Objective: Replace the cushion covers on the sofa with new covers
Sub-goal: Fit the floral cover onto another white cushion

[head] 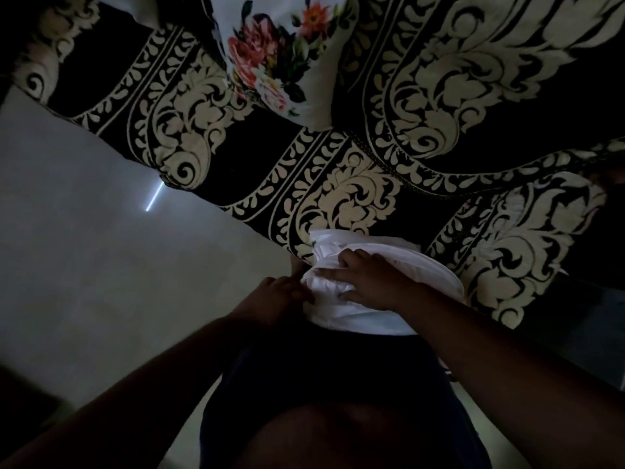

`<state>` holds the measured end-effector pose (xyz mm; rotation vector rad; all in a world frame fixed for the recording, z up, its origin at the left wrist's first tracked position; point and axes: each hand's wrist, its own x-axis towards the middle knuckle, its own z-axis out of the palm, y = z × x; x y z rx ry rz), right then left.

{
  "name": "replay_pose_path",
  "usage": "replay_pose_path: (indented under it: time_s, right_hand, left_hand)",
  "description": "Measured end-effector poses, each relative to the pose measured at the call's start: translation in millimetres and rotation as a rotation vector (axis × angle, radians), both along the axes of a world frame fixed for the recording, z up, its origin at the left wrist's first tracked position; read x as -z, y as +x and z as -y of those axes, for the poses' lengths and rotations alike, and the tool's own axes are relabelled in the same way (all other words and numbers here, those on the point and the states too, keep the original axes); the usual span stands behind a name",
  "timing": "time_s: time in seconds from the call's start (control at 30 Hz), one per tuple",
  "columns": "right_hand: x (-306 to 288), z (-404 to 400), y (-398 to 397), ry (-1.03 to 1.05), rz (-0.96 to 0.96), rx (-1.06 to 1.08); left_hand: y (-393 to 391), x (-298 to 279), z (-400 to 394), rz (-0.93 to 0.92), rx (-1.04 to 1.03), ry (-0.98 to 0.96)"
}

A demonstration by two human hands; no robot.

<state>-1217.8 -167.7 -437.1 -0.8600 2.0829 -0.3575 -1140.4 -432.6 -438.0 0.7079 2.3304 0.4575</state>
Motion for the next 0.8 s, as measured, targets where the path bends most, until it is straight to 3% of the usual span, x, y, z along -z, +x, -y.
replay_pose_path:
  time_s: [0.1, 0.33, 0.43, 0.53, 0.63, 0.73, 0.8]
  right_hand:
    - [2, -4, -6, 0.041, -0.066, 0.010]
    - [-4, -19, -30, 0.071, -0.200, 0.100]
    - [-4, -20, -36, 0.048, -0.131, 0.073]
    - [2, -25, -27, 0.018, -0.119, -0.081]
    - [12, -26, -15, 0.028, -0.101, -0.136]
    - [5, -27, -18, 0.062, 0.003, -0.132]
    - [-1, -24, -20, 0.069, 0.097, -0.174]
  left_hand:
    - [12, 3, -25, -0.010, 0.094, -0.084]
    - [-6, 0, -82, -0.041, -0.032, -0.088]
    - [-12, 1, -83, 0.028, -0.081, 0.033]
    - [-10, 13, -65, 0.214, -0.181, 0.199]
    - [-13, 16, -49, 0.399, -0.295, 0.234]
    - [-32, 5, -51, 0.358, -0.293, 0.200]
    - [-45, 0, -56, 0.361, -0.433, 0.224]
